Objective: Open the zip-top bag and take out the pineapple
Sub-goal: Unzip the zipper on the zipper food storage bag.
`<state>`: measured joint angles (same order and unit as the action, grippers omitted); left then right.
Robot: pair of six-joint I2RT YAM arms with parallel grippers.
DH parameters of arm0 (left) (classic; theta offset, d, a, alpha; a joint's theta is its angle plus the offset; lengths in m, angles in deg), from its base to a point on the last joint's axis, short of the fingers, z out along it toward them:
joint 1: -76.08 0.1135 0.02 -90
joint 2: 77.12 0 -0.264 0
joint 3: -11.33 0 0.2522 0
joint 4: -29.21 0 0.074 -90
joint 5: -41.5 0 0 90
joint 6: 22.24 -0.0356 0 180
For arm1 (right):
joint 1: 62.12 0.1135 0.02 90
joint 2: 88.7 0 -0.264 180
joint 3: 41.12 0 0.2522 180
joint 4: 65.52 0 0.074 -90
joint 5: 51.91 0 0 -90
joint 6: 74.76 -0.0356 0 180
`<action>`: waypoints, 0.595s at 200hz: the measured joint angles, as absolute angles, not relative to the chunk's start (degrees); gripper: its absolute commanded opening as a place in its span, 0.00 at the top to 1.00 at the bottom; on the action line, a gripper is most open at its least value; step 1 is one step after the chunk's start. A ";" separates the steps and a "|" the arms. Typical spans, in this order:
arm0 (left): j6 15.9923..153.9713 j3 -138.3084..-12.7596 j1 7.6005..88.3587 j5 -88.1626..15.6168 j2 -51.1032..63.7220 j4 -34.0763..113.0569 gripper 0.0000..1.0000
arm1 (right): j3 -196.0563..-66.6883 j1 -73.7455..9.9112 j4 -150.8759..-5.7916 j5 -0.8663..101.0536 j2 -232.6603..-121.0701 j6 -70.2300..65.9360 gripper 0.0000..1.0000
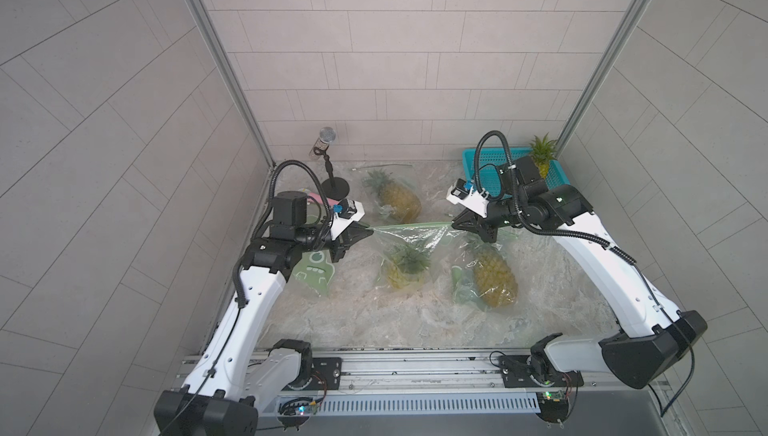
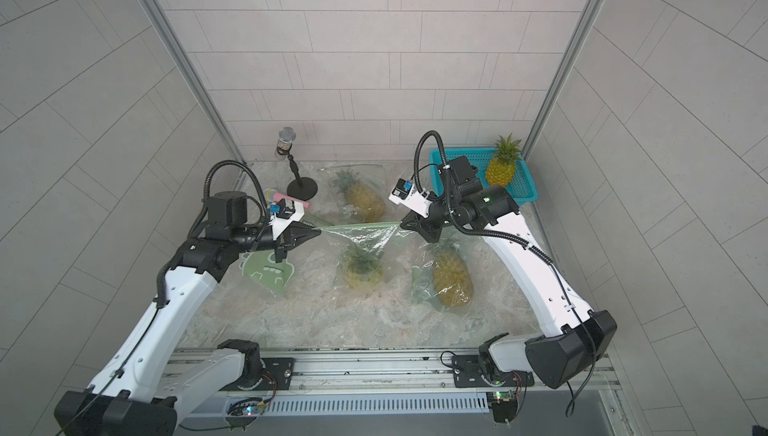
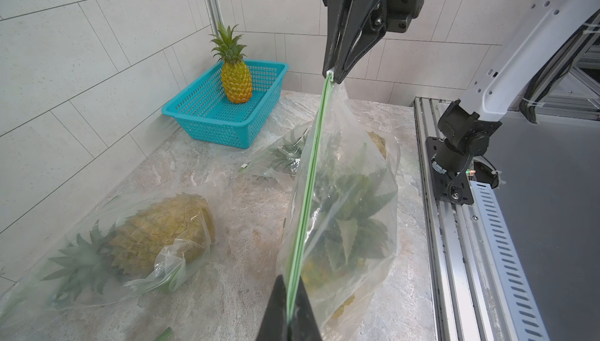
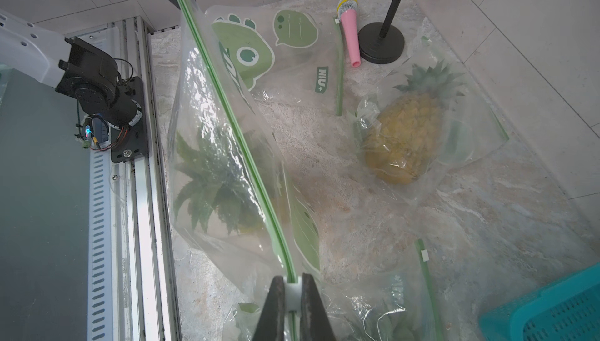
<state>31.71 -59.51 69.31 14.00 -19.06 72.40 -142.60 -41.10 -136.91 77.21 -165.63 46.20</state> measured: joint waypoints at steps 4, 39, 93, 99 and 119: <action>31.71 -59.51 69.31 14.00 -19.06 72.42 1.00 | -142.60 -41.19 -136.98 77.16 -165.60 46.33 1.00; 31.71 -59.53 69.31 13.95 -19.06 72.45 1.00 | -142.28 -41.89 -137.63 76.62 -164.88 46.98 1.00; 31.27 -59.53 69.44 13.30 -19.06 73.23 1.00 | -141.62 -43.07 -137.87 75.92 -164.42 47.44 1.00; 31.23 -59.53 69.49 13.21 -19.08 73.30 1.00 | -141.62 -43.16 -137.89 75.85 -164.42 47.47 1.00; 31.07 -59.53 69.60 13.04 -19.06 73.32 1.00 | -141.62 -43.29 -137.92 75.46 -164.42 47.60 1.00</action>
<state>31.07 -59.53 69.60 13.04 -19.06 73.32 -141.62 -43.29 -137.92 75.46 -164.42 47.60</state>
